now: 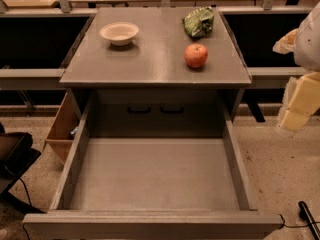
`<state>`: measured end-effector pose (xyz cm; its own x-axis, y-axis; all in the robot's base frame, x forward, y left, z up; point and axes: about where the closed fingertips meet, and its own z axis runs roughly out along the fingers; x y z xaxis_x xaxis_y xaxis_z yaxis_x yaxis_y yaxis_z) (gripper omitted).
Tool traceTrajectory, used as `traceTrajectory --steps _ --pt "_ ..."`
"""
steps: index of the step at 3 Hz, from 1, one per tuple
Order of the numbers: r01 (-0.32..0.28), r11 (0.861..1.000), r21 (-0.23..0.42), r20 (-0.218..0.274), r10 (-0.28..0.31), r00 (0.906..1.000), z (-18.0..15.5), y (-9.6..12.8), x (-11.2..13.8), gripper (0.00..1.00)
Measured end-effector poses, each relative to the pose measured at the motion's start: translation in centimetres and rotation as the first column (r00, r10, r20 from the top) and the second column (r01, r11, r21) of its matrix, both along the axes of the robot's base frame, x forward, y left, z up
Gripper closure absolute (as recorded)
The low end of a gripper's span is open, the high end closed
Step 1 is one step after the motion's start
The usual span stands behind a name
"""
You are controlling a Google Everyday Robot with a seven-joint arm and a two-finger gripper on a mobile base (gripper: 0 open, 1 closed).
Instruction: Close top drawer
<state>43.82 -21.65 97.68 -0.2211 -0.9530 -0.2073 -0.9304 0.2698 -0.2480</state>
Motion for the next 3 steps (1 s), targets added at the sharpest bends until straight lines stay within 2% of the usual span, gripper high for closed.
traceTrajectory --steps 1,2,3 --pt "0.0 1.0 0.0 0.0 0.0 1.0 0.0 0.0 0.0 0.0" --pt "0.018 1.0 0.022 0.005 -0.018 0.9998 -1.6 -0.3 -1.4 0.0" --pt "0.052 0.997 0.052 0.04 -0.054 0.9977 -3.7 -0.2 -4.7 0.16"
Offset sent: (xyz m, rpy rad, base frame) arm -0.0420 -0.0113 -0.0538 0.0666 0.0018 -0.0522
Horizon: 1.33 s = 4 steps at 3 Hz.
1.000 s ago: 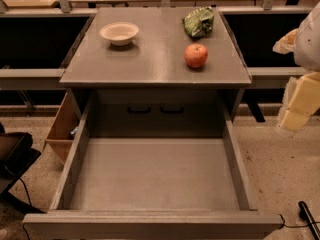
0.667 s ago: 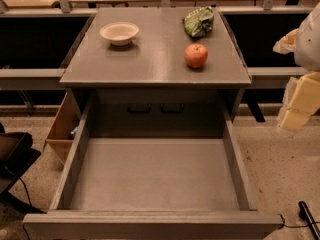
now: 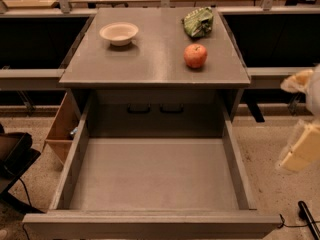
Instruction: Close top drawer
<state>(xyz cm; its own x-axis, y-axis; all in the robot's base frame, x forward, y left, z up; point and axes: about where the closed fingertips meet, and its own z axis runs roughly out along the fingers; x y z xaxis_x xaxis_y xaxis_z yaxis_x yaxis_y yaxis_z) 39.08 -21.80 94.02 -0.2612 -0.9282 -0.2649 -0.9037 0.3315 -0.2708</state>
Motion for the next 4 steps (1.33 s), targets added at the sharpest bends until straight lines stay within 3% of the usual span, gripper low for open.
traceTrajectory --steps 1,2,3,4 --pt "0.05 0.999 0.004 0.027 -0.05 0.9984 -2.9 0.5 -4.2 0.39" --pt "0.062 0.998 0.001 0.014 -0.062 0.998 -6.9 1.1 -8.9 0.62" --pt "0.053 0.998 -0.018 -0.029 -0.053 0.9982 -12.2 2.6 -12.8 0.85" --pt "0.05 0.999 0.003 -0.081 -0.05 0.9955 -18.9 3.6 -15.6 1.0"
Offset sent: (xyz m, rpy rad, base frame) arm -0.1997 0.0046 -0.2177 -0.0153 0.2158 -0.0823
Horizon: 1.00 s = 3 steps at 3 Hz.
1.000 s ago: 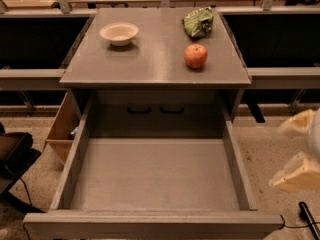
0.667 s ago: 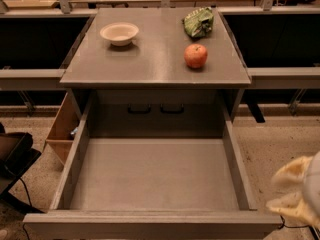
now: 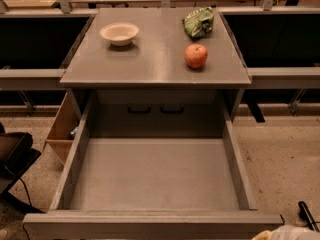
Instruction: Close top drawer
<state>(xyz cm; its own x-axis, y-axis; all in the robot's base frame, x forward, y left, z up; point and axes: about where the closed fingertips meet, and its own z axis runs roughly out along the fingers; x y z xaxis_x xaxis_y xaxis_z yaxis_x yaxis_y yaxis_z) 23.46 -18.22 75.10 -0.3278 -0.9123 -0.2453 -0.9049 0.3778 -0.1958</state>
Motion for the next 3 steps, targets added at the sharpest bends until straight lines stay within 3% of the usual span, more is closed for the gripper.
traceTrajectory --steps 1,2,3 --pt "0.026 0.999 0.038 -0.05 -0.024 0.9984 -7.5 -0.6 -2.1 1.0" --pt "0.088 0.988 0.124 -0.062 -0.081 0.9948 -13.3 -1.2 -1.9 1.0" --pt "0.125 0.966 0.226 -0.007 -0.127 0.9919 -16.5 -1.2 1.6 1.0"
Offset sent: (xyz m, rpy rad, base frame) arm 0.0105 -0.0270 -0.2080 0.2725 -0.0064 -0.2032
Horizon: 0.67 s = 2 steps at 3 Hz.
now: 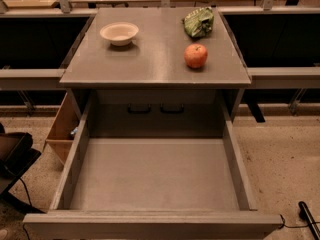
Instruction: Close top drawer
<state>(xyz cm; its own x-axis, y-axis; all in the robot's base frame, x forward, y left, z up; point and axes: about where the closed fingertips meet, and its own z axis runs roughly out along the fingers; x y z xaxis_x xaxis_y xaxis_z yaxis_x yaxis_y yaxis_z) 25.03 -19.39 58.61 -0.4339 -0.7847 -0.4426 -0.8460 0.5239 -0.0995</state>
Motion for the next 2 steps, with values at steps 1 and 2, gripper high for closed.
traceTrajectory --steps 1,2 --pt "0.018 0.993 0.114 0.094 -0.028 0.9951 -1.62 1.34 4.86 1.0" --pt "0.018 0.993 0.114 0.095 -0.028 0.9951 -1.63 1.34 4.87 1.0"
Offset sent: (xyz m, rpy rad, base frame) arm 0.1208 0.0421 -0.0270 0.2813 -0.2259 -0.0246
